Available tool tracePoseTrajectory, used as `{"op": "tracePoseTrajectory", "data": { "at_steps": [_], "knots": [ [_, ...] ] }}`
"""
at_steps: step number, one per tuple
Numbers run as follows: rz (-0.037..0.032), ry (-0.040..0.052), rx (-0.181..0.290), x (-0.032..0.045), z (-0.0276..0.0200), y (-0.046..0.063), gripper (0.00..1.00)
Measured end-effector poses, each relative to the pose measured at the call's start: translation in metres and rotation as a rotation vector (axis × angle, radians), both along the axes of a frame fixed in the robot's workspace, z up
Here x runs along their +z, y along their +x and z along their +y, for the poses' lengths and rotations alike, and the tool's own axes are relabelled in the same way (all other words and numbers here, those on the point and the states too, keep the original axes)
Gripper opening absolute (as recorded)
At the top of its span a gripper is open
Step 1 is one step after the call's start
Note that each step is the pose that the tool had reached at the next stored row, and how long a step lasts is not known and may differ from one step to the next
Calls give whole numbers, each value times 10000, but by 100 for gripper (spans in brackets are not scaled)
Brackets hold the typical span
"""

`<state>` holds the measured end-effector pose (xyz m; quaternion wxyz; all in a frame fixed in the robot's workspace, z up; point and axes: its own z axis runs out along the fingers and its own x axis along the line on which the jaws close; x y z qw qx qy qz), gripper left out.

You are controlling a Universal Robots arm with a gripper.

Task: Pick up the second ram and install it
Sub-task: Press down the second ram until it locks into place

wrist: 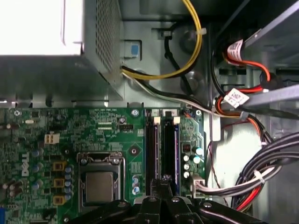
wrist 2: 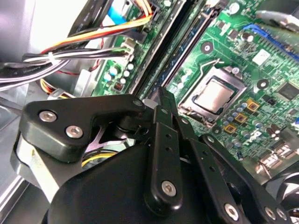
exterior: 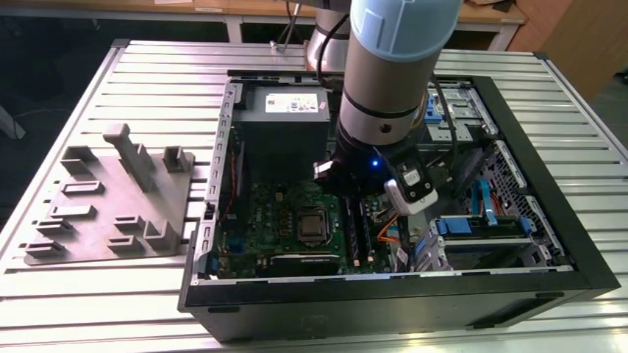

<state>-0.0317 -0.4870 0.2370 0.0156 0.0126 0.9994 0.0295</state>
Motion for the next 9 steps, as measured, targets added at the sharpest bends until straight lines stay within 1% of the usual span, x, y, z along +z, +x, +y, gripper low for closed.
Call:
{"op": "tracePoseTrajectory", "data": {
  "at_steps": [5,9],
  "knots": [
    [3,-67,0,0,-62,0,10],
    [4,-101,-1,-2,-126,0,10]
  ]
}}
